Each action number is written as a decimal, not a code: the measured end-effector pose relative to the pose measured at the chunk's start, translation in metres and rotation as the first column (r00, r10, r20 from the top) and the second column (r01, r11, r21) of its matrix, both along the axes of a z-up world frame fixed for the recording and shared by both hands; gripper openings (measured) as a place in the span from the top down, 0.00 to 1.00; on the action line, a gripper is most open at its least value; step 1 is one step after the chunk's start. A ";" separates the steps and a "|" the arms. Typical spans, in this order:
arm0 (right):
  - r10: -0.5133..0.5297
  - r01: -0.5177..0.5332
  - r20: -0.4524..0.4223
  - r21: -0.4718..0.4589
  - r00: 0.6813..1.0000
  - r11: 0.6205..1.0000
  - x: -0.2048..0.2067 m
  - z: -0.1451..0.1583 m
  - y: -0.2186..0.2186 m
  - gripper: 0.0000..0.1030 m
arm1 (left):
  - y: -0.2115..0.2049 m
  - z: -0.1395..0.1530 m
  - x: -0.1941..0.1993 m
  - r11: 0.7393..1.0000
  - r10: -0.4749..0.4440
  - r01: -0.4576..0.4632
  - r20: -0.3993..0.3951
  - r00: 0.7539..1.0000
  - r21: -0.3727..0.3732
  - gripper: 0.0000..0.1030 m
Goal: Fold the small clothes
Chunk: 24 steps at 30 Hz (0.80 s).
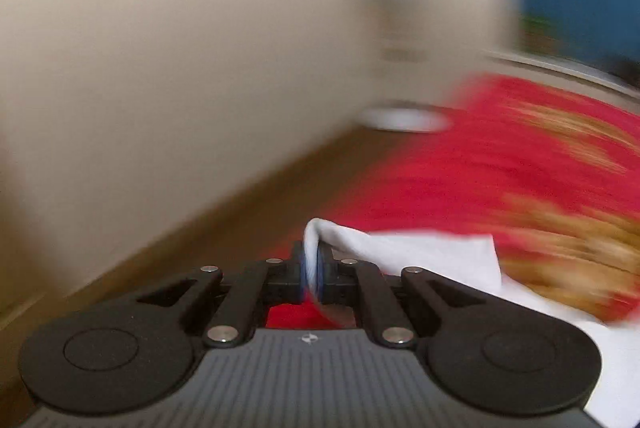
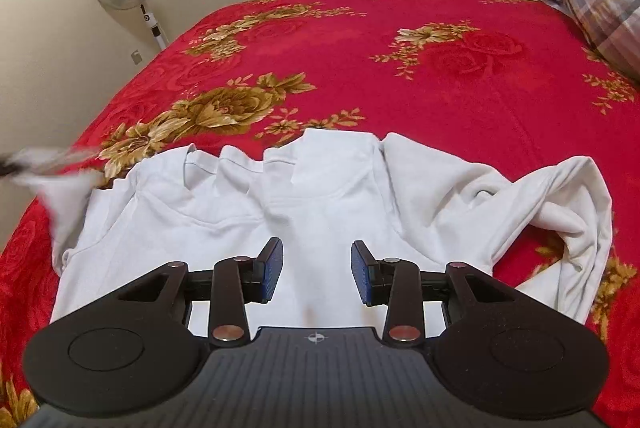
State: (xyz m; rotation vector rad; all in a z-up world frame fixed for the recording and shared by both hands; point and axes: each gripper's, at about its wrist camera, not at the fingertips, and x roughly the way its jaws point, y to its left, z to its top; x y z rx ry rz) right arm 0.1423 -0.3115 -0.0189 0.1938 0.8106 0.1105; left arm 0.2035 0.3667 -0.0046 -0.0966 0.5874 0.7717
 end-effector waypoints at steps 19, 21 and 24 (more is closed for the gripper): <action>-0.364 0.358 0.027 0.119 0.931 0.926 -0.013 0.021 -0.111 0.62 | -0.040 -0.082 0.002 0.782 -0.464 0.289 -0.207 0.861 -0.552 0.52; -0.440 0.429 0.025 0.177 0.898 0.886 -0.019 0.024 -0.142 0.61 | -0.045 -0.074 0.005 0.793 -0.459 0.299 -0.199 0.866 -0.531 0.44; -0.511 0.501 -0.026 0.252 0.859 0.828 -0.020 0.016 -0.180 0.60 | -0.049 -0.070 0.002 0.789 -0.468 0.300 -0.208 0.859 -0.536 0.35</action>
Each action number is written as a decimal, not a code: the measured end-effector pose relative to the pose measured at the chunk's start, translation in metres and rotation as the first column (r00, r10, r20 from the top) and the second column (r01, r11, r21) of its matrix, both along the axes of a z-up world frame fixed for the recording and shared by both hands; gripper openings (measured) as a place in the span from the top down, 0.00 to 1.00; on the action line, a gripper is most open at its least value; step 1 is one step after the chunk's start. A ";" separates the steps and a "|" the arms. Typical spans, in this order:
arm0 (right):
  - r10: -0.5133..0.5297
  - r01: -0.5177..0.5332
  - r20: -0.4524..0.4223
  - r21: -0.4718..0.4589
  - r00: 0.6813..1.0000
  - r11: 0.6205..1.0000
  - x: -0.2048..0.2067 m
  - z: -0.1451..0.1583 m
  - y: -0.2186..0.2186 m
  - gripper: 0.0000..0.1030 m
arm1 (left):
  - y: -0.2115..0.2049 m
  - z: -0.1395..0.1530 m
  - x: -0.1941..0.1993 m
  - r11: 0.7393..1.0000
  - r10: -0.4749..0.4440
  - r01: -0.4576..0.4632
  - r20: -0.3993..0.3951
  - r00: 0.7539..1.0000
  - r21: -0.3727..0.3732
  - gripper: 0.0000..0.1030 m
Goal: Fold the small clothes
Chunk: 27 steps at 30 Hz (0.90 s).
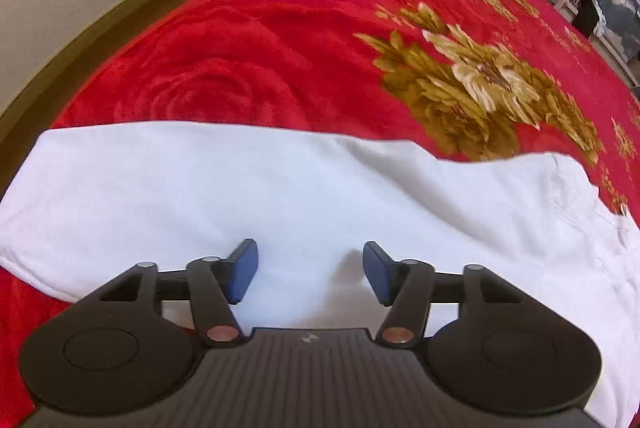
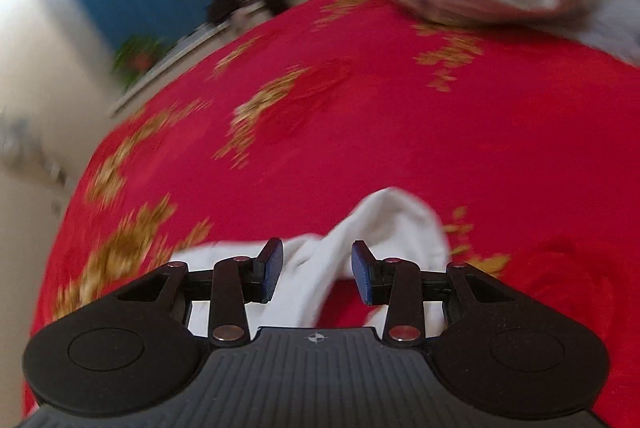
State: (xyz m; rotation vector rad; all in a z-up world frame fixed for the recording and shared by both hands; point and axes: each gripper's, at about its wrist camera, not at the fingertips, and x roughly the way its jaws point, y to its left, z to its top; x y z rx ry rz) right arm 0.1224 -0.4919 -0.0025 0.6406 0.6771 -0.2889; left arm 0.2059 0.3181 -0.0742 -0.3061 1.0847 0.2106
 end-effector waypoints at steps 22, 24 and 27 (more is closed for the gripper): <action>-0.129 0.136 -0.045 0.262 0.991 0.955 0.075 -0.074 -0.068 0.96 | -0.022 -0.008 0.017 0.993 -0.069 0.070 -0.013 0.998 0.093 0.24; -0.101 0.082 0.104 0.170 0.989 0.982 0.064 -0.037 -0.051 0.97 | -0.022 -0.008 0.018 0.993 -0.070 0.071 -0.014 0.997 0.096 0.24; 0.057 -0.027 0.378 -0.086 0.924 0.996 0.027 0.028 -0.003 0.97 | -0.023 -0.008 0.019 0.992 -0.075 0.076 -0.014 0.997 0.101 0.24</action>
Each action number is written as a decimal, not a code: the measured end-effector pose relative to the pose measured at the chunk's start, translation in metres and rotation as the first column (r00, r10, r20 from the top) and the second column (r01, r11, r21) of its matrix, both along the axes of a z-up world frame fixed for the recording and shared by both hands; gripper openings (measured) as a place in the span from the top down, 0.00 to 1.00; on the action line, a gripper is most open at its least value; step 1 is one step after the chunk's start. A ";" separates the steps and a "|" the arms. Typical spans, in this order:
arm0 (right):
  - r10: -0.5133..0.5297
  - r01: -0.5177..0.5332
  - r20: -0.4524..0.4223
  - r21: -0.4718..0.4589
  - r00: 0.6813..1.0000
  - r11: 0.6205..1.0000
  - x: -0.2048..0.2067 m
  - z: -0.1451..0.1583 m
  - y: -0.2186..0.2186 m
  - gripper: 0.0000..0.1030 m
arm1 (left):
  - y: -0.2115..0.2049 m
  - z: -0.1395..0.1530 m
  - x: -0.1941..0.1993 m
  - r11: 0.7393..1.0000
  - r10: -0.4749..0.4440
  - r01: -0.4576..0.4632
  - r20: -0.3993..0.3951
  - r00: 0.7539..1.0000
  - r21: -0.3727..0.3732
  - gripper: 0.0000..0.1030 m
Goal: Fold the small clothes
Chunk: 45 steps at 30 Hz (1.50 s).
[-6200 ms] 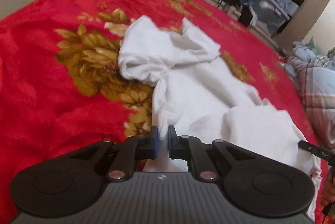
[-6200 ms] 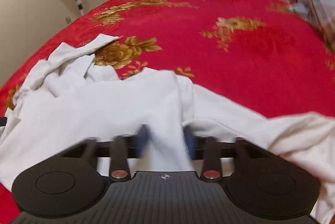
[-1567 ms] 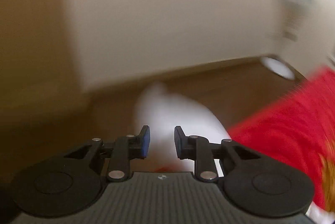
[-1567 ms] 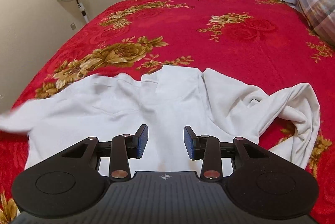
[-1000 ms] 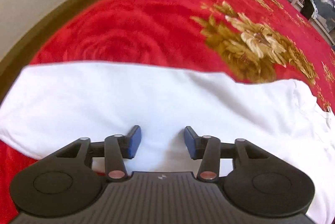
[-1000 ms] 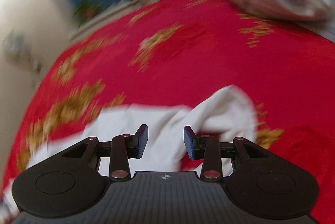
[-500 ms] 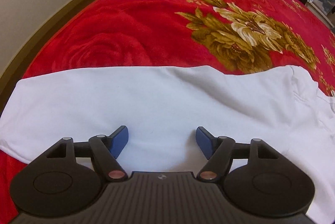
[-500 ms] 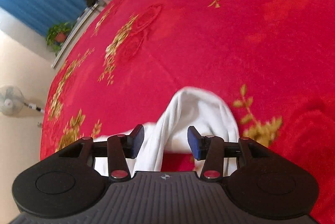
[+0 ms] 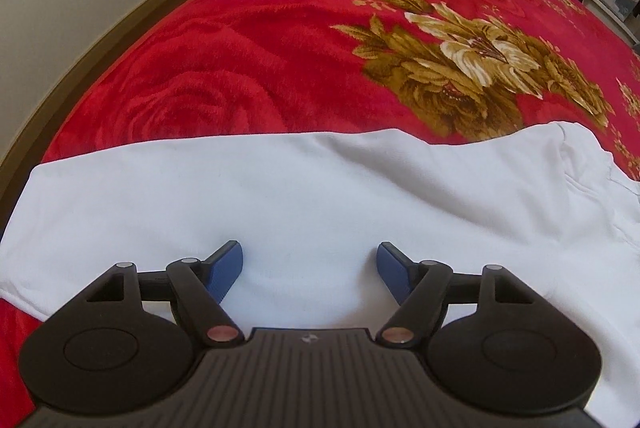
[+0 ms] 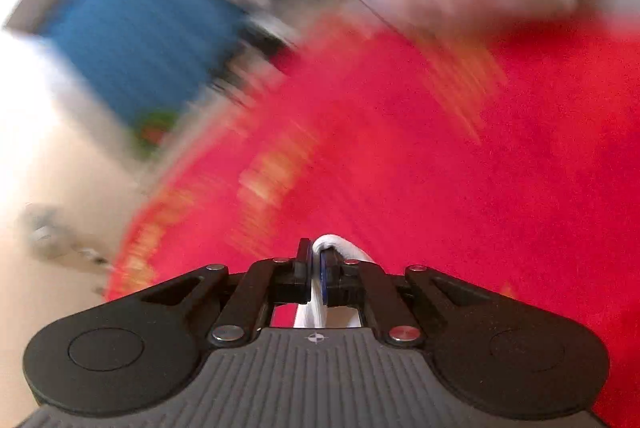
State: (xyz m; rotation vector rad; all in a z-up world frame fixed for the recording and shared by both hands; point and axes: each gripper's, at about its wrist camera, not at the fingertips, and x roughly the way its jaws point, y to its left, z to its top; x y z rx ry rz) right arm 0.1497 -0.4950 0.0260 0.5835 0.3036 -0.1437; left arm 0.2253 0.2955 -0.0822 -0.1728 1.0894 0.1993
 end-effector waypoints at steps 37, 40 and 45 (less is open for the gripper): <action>0.095 -0.114 -0.395 -0.024 0.914 0.993 0.048 -0.078 -0.058 0.89 | -0.014 -0.008 0.016 0.997 -0.018 0.018 -0.006 1.000 0.070 0.12; -0.077 0.072 -0.063 -0.077 0.995 0.994 0.008 -0.032 -0.068 0.89 | -0.014 -0.008 0.017 0.997 -0.021 0.021 -0.006 1.000 0.070 0.12; -0.406 0.408 -0.131 -0.016 0.904 0.913 -0.023 -0.056 -0.108 0.84 | -0.014 -0.008 0.017 0.997 -0.028 0.029 -0.005 1.000 0.071 0.12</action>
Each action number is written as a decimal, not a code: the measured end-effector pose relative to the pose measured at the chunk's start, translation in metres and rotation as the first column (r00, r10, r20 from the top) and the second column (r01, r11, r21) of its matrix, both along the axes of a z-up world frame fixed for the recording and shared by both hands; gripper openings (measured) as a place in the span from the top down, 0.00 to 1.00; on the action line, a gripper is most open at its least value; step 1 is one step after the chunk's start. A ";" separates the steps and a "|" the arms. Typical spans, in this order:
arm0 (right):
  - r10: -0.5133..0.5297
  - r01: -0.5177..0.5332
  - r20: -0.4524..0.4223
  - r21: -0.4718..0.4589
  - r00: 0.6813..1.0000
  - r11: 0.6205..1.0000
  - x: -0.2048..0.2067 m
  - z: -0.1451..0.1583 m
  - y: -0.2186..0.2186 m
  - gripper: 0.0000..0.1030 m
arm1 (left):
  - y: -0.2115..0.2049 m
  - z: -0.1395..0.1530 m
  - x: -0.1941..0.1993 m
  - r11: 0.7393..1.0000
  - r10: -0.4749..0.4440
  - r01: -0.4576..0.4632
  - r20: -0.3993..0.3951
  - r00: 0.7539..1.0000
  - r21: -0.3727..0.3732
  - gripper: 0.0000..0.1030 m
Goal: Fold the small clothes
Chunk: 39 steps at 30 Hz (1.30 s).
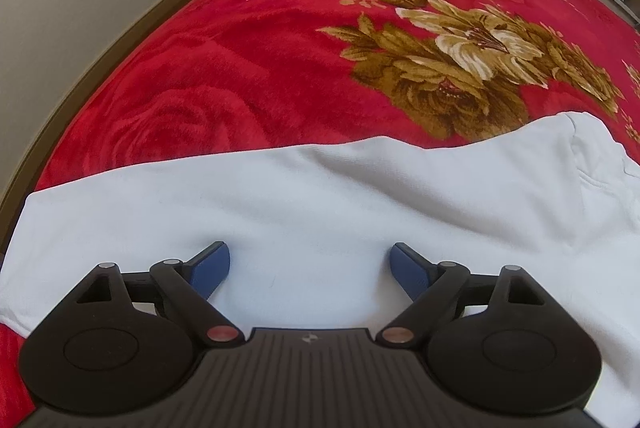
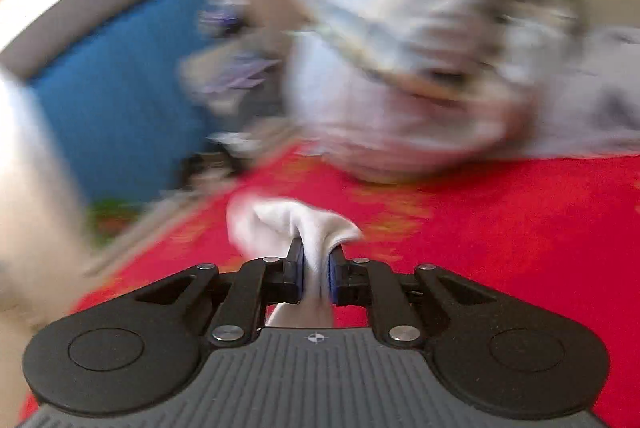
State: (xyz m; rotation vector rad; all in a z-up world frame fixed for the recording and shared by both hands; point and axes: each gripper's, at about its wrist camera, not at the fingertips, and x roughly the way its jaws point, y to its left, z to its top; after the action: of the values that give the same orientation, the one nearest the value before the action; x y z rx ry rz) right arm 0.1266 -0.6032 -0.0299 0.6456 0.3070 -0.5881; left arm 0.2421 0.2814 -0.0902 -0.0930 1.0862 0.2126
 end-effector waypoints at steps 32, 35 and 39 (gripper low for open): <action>-0.252 0.227 0.165 0.154 0.954 0.962 -0.050 -0.049 -0.126 0.97 | -0.002 -0.002 0.004 1.000 0.002 -0.002 0.001 1.000 0.015 0.11; -0.402 0.391 0.016 0.197 0.916 0.899 -0.061 -0.070 -0.145 0.96 | -0.002 -0.001 0.003 1.000 -0.004 0.003 0.002 1.000 0.017 0.11; -0.452 0.480 -0.163 0.251 0.877 0.840 -0.066 -0.096 -0.152 0.96 | -0.001 0.008 0.002 0.999 0.013 -0.013 0.030 0.999 0.030 0.18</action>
State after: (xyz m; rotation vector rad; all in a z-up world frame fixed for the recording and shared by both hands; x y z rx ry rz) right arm 0.0607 -0.7556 -0.1262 0.9863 0.3307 -1.0621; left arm 0.2444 0.2801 -0.0821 -0.0755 1.0523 0.2388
